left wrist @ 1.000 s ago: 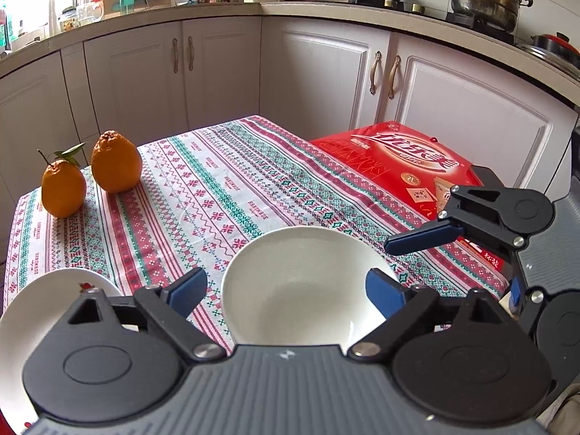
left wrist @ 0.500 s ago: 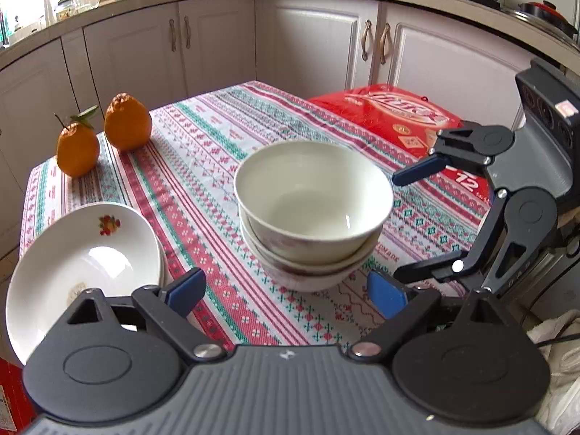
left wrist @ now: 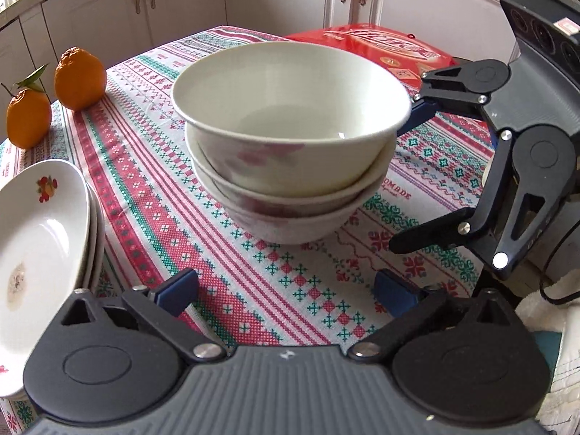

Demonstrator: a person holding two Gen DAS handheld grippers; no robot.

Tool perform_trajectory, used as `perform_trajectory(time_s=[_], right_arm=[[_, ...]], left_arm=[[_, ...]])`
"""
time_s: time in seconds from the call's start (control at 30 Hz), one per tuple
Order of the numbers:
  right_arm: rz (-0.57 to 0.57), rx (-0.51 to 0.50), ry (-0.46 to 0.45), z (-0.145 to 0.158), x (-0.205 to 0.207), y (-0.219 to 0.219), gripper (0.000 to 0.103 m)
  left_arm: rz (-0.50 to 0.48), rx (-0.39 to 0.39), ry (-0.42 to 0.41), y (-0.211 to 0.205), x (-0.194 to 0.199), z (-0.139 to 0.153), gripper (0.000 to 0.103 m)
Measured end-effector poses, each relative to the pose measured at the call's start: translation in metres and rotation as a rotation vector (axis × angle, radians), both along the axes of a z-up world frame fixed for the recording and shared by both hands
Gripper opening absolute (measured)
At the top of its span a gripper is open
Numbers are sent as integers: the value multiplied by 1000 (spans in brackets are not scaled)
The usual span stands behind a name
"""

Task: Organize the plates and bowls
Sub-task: 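Grip the stacked bowls with the left tool while the right tool grips their other rim, then lift and carry the bowl stack with the left tool while the right tool carries too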

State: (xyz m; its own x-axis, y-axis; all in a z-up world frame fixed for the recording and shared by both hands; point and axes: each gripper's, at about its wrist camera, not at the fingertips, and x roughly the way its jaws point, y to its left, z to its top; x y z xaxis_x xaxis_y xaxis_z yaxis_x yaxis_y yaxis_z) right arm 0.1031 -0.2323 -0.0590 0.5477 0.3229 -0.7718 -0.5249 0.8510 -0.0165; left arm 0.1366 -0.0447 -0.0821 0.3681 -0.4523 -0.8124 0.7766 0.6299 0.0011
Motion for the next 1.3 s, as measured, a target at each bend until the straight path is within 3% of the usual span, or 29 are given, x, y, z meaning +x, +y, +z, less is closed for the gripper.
perform_trajectory(time_s=[0.17, 0.5, 0.67, 0.97, 1.13, 1.3], right_arm=[[16, 5, 15, -6, 4, -2, 103], [-9, 29, -26, -9, -4, -5, 103], [-8, 36, -43, -9, -5, -7, 103], [209, -33, -97, 14, 5, 1, 103], [315, -102, -125, 19, 15, 11, 103], [376, -106, -103, 21, 30, 16, 103]], left_arm=[[-6, -16, -13, 4, 0, 0, 103], [6, -143, -120, 22, -17, -11, 103], [-19, -123, -100, 19, -13, -7, 102], [-173, -68, -158, 7, -7, 11, 102], [-222, -66, -138, 5, 7, 13, 102], [-256, -60, -128, 6, 22, 15, 102]])
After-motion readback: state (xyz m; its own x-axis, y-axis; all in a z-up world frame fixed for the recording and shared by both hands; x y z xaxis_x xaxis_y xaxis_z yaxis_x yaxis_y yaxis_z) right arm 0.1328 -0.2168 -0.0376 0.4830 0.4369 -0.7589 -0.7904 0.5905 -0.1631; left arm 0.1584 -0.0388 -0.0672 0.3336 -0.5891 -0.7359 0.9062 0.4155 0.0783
